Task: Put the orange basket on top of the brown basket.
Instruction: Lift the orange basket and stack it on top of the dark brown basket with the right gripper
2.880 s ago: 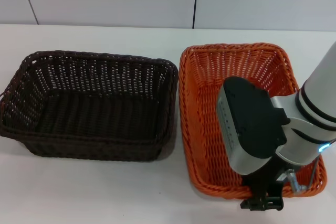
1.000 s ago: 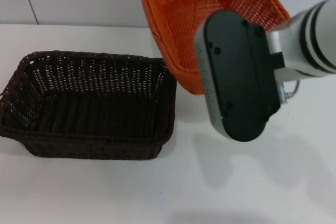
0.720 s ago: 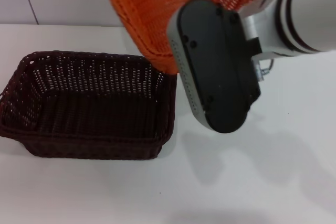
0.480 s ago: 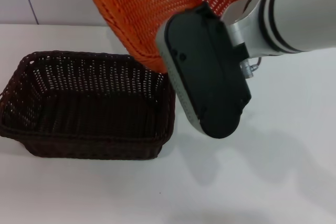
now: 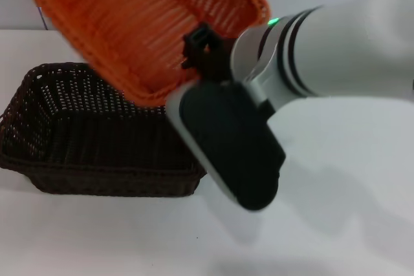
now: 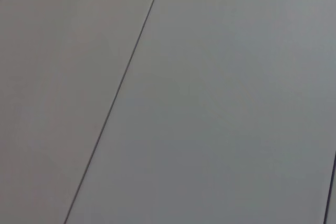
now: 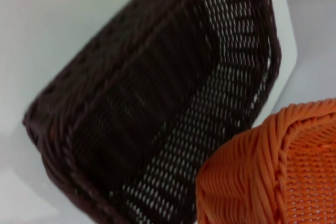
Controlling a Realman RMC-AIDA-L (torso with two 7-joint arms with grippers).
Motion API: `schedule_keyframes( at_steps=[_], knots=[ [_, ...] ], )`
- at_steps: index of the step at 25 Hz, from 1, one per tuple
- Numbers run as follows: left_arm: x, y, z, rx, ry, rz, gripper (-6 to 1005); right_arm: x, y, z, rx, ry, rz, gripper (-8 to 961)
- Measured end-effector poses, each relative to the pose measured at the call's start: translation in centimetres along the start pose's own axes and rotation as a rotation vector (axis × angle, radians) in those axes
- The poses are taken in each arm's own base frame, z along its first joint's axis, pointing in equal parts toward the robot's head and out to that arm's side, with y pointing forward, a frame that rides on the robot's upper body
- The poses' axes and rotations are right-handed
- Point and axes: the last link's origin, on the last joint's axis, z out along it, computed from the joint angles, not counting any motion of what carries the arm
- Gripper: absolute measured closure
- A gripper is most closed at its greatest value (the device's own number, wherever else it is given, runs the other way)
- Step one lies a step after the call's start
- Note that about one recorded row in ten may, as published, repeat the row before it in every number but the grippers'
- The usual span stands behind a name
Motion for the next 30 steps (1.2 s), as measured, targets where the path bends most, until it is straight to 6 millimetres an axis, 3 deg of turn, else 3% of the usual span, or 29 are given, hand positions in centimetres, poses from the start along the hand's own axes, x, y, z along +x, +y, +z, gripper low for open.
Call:
schedule_keyframes(
  at_steps=[9, 22, 30],
  knots=[
    [0.2, 0.0, -1.1, -0.004, 0.028, -0.014, 413, -2.6, 1.7, -0.3, 0.052, -0.136, -0.147, 786],
    [-0.1, 0.2, -1.8, -0.005, 0.028, -0.033, 413, -2.1, 5.7, -1.5, 0.134, -0.111, -0.165, 783],
    [-0.1, 0.4, -1.8, -0.013, 0.03, -0.035, 413, -1.9, 6.1, -1.7, 0.146, -0.106, -0.087, 780]
  ],
)
